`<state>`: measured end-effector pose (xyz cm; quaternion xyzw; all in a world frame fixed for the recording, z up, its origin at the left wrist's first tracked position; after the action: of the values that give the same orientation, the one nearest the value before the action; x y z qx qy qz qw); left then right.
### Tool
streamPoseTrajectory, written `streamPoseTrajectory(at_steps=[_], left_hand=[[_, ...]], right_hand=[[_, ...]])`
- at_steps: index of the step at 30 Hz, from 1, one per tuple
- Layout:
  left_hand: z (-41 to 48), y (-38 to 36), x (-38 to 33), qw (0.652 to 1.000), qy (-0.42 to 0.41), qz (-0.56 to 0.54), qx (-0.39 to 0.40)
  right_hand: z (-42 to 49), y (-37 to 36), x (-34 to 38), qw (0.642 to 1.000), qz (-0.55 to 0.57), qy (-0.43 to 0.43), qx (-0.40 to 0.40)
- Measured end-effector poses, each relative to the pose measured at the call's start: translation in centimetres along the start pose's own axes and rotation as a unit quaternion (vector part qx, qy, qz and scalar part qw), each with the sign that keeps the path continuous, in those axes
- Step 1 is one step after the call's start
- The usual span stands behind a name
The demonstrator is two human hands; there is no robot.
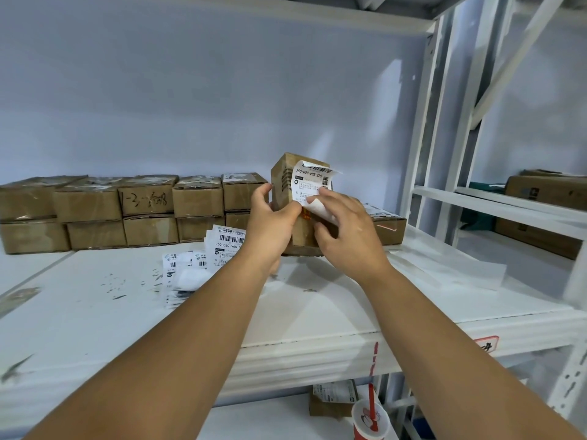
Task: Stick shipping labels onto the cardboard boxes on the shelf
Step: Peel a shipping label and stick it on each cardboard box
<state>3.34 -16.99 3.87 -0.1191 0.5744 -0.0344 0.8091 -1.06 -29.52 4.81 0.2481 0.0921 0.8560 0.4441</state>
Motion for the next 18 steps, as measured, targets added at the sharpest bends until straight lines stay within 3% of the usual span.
streamPoseTrajectory(at_steps=[18], left_hand=[[0.7, 1.3, 0.1, 0.990, 0.048, -0.099, -0.088]], right_hand=[[-0.1, 0.5, 1.1, 0.999, 0.008, 0.051, -0.016]])
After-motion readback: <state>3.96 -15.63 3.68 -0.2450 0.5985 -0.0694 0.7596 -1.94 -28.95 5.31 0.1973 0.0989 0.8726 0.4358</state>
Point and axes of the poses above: each hand's wrist, its own z-axis towards the middle knuckle, its own y-axis out of the back of the hand, x = y × z, the point moved 6 cm from there along z, towards the middle knuckle, and after that the axes turned 8 degrees about -x, right-handed, at the moved point
